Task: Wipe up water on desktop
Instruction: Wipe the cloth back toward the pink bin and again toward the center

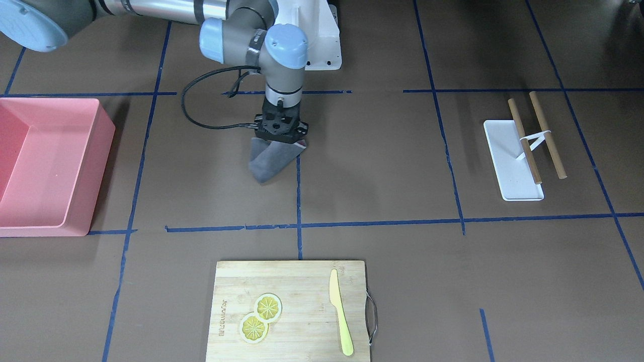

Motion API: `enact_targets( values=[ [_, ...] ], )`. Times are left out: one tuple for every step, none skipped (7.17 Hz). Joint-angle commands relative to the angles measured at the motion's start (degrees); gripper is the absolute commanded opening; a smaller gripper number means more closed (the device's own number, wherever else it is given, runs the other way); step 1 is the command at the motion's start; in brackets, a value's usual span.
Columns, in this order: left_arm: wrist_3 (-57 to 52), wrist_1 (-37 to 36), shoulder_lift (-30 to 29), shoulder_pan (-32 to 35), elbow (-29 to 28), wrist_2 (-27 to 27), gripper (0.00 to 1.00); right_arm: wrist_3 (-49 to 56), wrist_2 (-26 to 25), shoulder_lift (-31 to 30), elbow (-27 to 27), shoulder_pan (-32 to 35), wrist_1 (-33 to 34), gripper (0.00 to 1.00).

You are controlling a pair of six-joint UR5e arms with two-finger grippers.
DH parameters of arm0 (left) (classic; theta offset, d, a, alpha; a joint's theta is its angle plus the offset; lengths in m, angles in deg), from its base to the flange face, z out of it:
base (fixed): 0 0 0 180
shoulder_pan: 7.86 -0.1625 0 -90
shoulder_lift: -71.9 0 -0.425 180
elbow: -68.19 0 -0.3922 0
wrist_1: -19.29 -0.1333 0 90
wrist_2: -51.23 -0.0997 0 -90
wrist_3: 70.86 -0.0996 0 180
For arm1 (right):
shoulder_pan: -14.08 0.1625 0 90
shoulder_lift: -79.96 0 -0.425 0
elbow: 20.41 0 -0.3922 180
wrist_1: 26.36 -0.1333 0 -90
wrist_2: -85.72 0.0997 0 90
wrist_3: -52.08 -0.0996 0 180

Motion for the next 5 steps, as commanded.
enact_targets(
  values=[
    [-0.01,0.00,0.00,0.00,-0.06,0.00,1.00,-0.46,0.33,-0.69,0.54,-0.44,0.07,0.00],
    [-0.10,0.00,0.00,0.00,-0.15,0.00,1.00,0.85,1.46,-5.75,5.16,0.08,0.24,0.00],
    [-0.10,0.00,0.00,0.00,-0.24,0.00,1.00,3.99,1.47,-11.20,10.08,0.95,1.03,0.00],
    [-0.10,0.00,-0.09,0.00,-0.24,0.00,1.00,7.68,1.56,-15.51,15.26,2.09,4.51,0.00],
    [-0.10,0.00,-0.09,0.00,-0.24,0.00,1.00,11.54,1.47,-18.26,18.88,3.24,9.16,0.00]
  ],
)
